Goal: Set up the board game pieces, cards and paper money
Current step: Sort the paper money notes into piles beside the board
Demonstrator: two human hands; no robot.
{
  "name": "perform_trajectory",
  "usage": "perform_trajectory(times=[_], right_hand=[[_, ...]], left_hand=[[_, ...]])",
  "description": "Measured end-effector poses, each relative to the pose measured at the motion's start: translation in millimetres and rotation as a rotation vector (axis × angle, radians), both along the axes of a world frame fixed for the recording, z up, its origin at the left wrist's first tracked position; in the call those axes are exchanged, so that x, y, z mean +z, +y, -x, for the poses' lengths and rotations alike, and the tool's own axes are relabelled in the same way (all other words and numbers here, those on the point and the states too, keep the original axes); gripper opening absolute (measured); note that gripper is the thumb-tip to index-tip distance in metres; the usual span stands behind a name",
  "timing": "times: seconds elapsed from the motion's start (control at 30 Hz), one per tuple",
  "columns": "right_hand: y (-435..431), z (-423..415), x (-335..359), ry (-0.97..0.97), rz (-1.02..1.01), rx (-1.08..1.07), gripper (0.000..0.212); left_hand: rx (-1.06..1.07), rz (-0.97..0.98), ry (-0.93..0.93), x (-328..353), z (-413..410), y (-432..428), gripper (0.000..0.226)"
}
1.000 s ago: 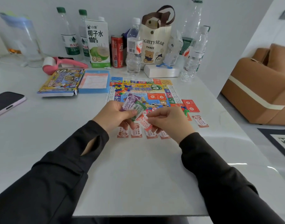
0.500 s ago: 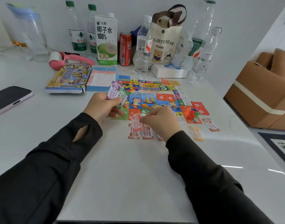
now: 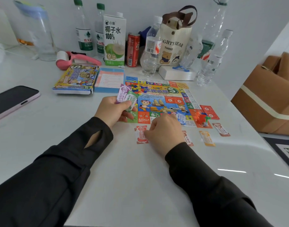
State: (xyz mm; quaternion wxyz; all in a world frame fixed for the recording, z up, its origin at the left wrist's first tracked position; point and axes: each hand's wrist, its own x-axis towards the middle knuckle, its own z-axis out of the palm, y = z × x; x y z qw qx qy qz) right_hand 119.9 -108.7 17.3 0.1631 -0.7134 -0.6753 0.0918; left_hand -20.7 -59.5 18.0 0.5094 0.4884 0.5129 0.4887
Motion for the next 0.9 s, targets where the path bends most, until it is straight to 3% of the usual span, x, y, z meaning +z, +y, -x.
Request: perform_trajectory(times=[0.3,0.47,0.6,0.77,0.9], right_hand=[[-3.8,-7.0,2.2,-0.004,-0.091,0.039,0.018],[-10.1,-10.8,2.1,-0.052,0.007,0.198,0.050],[-6.9,-12.6,-2.6,-0.069,0.014,0.223,0.052],[-2.1,-25.3,3.8,0.231,-0.290,0.147,0.031],[1.4,-39.3,18.4,0.474,-0.266,0.084,0.013]], left_hand=[[-0.017,0.005,0.016,0.5,-2.2,-2.8,0.010],[0.004,0.001,0.006,1.7,-0.6,-3.7,0.012],[-0.017,0.018,0.021,1.5,-2.0,-5.1,0.010],[-0.107,0.028,-0.009,3.5,-10.5,-13.9,0.009],[-0.241,0.030,0.011,4.7,-23.6,-27.8,0.008]])
